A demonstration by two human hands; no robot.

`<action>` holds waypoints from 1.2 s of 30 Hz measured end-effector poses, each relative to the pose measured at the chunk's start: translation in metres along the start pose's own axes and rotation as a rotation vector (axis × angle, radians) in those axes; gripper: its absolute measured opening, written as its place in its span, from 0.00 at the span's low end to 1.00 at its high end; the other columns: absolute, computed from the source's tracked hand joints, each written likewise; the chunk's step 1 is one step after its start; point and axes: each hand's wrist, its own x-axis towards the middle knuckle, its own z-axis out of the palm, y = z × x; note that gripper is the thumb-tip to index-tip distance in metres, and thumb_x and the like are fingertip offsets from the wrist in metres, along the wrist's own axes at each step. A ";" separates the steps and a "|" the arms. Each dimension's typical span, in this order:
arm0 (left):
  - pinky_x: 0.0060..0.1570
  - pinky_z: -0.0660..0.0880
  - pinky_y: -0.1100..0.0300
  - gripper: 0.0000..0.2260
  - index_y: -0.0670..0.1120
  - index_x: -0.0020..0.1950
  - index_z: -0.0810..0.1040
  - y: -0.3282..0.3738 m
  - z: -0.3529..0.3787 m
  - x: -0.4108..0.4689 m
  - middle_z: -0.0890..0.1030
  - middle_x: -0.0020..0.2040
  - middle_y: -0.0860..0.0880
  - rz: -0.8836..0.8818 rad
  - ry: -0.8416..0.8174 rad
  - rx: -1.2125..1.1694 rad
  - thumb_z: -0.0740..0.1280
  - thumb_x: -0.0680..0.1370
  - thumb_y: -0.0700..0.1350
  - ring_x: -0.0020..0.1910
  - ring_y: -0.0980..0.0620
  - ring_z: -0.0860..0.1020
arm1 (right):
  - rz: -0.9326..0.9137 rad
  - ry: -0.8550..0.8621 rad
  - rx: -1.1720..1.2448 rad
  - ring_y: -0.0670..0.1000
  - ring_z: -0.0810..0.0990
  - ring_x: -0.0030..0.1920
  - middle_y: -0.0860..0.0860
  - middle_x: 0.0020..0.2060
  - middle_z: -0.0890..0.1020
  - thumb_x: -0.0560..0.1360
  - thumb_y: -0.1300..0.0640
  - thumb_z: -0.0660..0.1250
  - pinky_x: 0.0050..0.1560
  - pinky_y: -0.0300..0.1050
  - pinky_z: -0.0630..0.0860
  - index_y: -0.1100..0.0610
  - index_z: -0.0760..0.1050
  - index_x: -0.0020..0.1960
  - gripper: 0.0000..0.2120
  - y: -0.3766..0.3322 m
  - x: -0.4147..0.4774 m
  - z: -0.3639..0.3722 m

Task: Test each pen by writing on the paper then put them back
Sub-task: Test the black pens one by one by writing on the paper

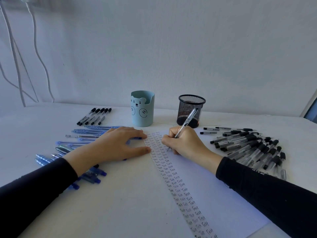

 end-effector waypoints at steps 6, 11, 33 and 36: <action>0.73 0.60 0.54 0.41 0.65 0.70 0.68 0.000 0.000 0.000 0.67 0.72 0.63 0.000 -0.010 0.003 0.49 0.62 0.82 0.72 0.61 0.63 | -0.011 0.001 -0.018 0.42 0.72 0.21 0.57 0.25 0.70 0.73 0.63 0.70 0.27 0.36 0.70 0.70 0.68 0.31 0.18 0.001 0.001 0.000; 0.73 0.60 0.53 0.39 0.65 0.69 0.68 0.000 0.000 0.001 0.67 0.72 0.64 0.003 -0.005 0.010 0.50 0.63 0.81 0.71 0.61 0.63 | -0.011 0.005 -0.026 0.44 0.73 0.22 0.56 0.23 0.70 0.73 0.62 0.70 0.27 0.34 0.69 0.63 0.68 0.29 0.17 0.002 0.001 0.000; 0.72 0.59 0.56 0.36 0.65 0.69 0.68 0.003 -0.002 -0.002 0.66 0.72 0.64 -0.001 -0.018 0.007 0.53 0.65 0.77 0.71 0.62 0.62 | -0.041 0.036 -0.045 0.45 0.70 0.23 0.58 0.26 0.68 0.71 0.64 0.70 0.30 0.34 0.69 0.70 0.64 0.30 0.19 0.009 0.004 -0.002; 0.72 0.59 0.57 0.38 0.65 0.69 0.68 0.002 -0.002 -0.001 0.66 0.72 0.64 -0.001 -0.015 0.005 0.51 0.64 0.79 0.71 0.62 0.62 | -0.037 0.030 -0.042 0.44 0.68 0.23 0.57 0.25 0.68 0.71 0.65 0.70 0.28 0.31 0.67 0.71 0.64 0.30 0.19 0.009 0.004 -0.001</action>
